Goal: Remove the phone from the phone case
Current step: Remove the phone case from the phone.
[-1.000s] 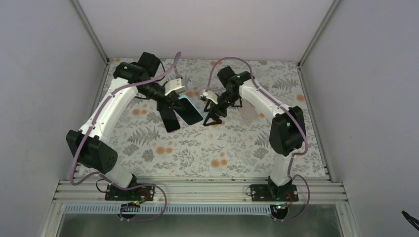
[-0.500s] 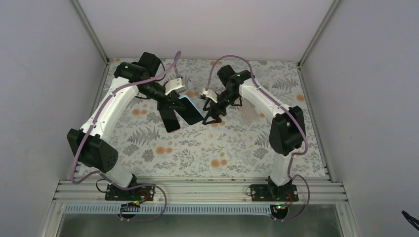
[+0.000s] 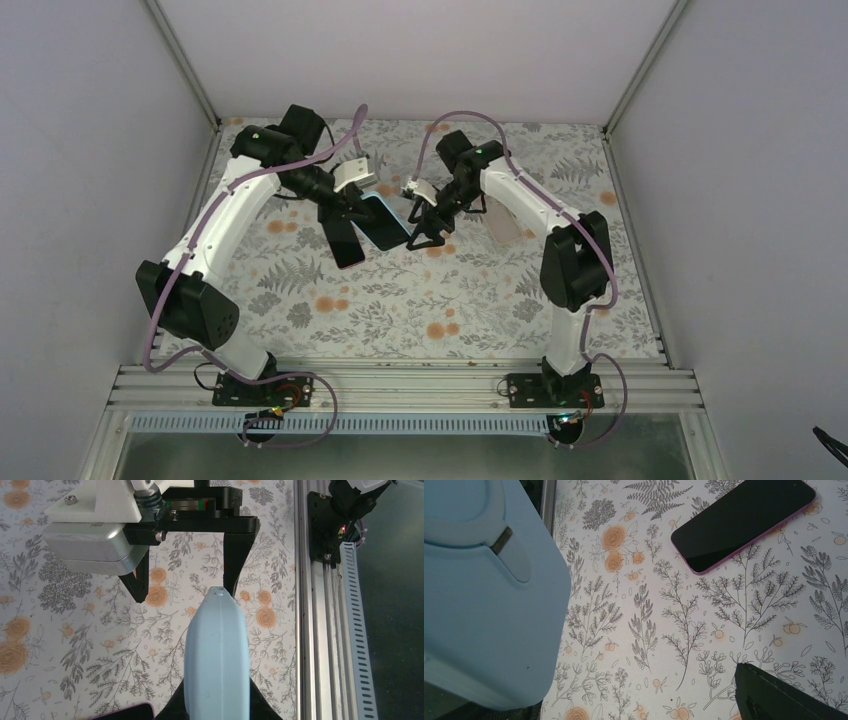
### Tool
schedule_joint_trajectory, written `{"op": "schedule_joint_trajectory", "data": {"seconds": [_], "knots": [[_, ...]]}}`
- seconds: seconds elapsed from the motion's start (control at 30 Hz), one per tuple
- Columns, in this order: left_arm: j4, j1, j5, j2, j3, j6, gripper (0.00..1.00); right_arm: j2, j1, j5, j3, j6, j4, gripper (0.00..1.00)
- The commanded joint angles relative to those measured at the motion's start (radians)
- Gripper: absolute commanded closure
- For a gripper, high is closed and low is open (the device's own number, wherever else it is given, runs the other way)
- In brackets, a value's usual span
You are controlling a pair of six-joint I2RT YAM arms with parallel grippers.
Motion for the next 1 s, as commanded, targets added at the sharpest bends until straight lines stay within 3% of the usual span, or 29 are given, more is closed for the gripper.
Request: {"op": "schedule_joint_trajectory", "data": {"seconds": [0.0,0.5,0.97], "knots": [[-0.007,-0.006,0.084,-0.038,0.004,0.001,0.98,0.028,-0.008,0.016,0.038,0.002,0.027,0.07],[-0.007,-0.006,0.161,-0.083,0.013,-0.001,0.98,0.087,-0.041,0.072,0.119,-0.087,-0.024,0.07],[-0.007,-0.009,0.22,-0.088,-0.005,-0.007,0.98,0.175,-0.09,0.131,0.243,-0.046,0.022,0.08]]}}
